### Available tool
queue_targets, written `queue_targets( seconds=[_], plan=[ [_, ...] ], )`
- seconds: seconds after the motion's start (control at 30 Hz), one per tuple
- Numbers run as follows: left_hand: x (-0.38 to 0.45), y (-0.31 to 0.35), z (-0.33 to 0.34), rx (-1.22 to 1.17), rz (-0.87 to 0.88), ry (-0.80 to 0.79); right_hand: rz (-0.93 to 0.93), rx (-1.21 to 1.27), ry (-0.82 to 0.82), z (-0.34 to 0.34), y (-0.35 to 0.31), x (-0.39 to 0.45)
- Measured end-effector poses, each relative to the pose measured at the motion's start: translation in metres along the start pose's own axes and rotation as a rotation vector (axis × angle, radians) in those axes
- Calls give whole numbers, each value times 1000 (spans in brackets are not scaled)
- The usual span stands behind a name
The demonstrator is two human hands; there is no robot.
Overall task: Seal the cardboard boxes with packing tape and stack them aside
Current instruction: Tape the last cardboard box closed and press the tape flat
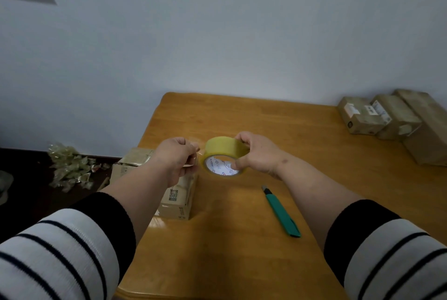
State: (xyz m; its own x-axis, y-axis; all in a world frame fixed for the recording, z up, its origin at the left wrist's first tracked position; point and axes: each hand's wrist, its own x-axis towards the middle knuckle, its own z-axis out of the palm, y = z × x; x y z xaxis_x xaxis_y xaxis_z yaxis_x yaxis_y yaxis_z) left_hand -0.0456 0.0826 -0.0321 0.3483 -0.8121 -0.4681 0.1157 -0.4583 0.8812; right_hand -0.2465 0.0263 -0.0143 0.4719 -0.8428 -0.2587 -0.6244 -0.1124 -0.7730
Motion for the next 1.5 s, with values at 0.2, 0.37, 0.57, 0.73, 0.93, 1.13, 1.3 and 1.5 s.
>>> queue_targets(
  seconds=[0.2, 0.37, 0.57, 0.73, 0.93, 1.13, 1.3, 1.5],
  plan=[
    [-1, 1, 1, -22, -12, -23, 52, 68, 2, 3, 24, 2],
    [5, -1, -9, -101, -59, 12, 114, 266, 5, 2, 39, 3],
    [10, 0, -11, -167, -42, 40, 144, 470, 33, 4, 49, 4],
    [13, -3, -23, -212, -47, 73, 220, 764, -5, 1, 55, -1],
    [7, -2, -28, -203, -65, -13, 301, 893, -38, 10, 55, -3],
    [3, 5, -35, -196, -163, -104, 295, 880, -75, 11, 47, -5],
    [4, 12, -36, -157, -77, -101, 316, 1064, -173, 9, 42, -9],
    [2, 14, -34, -15, 41, -70, 465, 968, -36, 18, 35, -1]
  ],
)
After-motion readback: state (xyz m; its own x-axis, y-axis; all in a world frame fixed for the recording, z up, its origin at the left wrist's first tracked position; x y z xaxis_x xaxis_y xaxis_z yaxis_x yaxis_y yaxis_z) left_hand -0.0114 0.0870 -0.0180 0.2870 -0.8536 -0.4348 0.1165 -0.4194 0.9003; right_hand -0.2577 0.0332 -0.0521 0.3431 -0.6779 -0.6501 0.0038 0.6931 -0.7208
